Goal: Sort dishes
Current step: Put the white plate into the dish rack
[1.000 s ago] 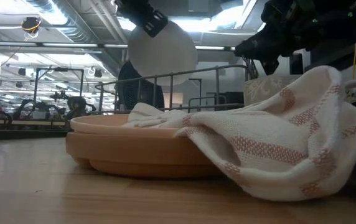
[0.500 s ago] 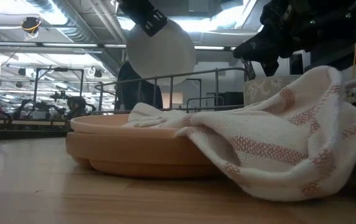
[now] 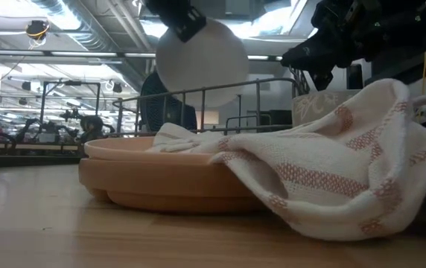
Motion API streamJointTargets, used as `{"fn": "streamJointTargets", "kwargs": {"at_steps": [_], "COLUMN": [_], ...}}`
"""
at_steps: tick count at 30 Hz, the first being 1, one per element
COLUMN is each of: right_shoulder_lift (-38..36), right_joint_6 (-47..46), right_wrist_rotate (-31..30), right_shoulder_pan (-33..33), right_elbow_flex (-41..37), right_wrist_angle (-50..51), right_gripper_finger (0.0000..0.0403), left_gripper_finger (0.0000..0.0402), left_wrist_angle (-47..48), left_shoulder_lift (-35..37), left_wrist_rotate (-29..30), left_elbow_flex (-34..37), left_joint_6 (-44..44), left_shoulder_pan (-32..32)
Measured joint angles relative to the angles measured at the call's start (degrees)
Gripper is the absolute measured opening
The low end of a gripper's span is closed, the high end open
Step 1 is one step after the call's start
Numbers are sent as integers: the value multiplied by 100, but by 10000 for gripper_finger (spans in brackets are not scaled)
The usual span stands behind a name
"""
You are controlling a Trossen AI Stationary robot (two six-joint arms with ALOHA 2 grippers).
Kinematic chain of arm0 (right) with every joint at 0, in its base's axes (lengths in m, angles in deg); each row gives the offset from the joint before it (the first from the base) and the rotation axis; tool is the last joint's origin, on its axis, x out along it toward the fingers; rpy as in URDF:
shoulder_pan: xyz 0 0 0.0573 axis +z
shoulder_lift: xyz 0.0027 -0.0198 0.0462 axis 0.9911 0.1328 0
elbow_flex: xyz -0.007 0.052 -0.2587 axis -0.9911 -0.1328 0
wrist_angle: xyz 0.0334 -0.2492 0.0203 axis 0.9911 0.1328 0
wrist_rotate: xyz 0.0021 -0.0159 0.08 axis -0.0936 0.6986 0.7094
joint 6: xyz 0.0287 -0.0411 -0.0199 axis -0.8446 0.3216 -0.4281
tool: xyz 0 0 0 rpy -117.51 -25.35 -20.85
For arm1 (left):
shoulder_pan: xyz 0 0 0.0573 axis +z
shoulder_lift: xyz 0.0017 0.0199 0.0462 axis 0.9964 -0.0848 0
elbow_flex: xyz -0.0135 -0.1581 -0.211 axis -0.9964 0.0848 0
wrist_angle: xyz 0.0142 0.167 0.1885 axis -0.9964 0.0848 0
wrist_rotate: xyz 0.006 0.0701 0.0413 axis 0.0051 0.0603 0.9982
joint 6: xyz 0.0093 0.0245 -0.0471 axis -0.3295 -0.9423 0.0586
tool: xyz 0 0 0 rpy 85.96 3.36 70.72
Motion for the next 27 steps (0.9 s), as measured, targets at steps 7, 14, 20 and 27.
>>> {"fn": "streamJointTargets", "kwargs": {"at_steps": [7,14,20,27], "right_shoulder_lift": [240,361,359,358], "right_joint_6": [-46,-48,28,266], "right_wrist_rotate": [42,165,247,414], "right_shoulder_pan": [4,4,1,114], "right_elbow_flex": [17,17,14,11], "right_wrist_angle": [-118,-329,-317,-317], "right_gripper_finger": [46,46,46,46], "left_gripper_finger": [0,0,0,0], "left_wrist_angle": [-209,-514,-279,124], "left_shoulder_lift": [-360,-380,-380,-380], "left_wrist_rotate": [0,0,0,2], "left_elbow_flex": [2,0,0,0], "left_joint_6": [116,1,-15,-16], "left_shoulder_pan": [-11,347,689,854]}}
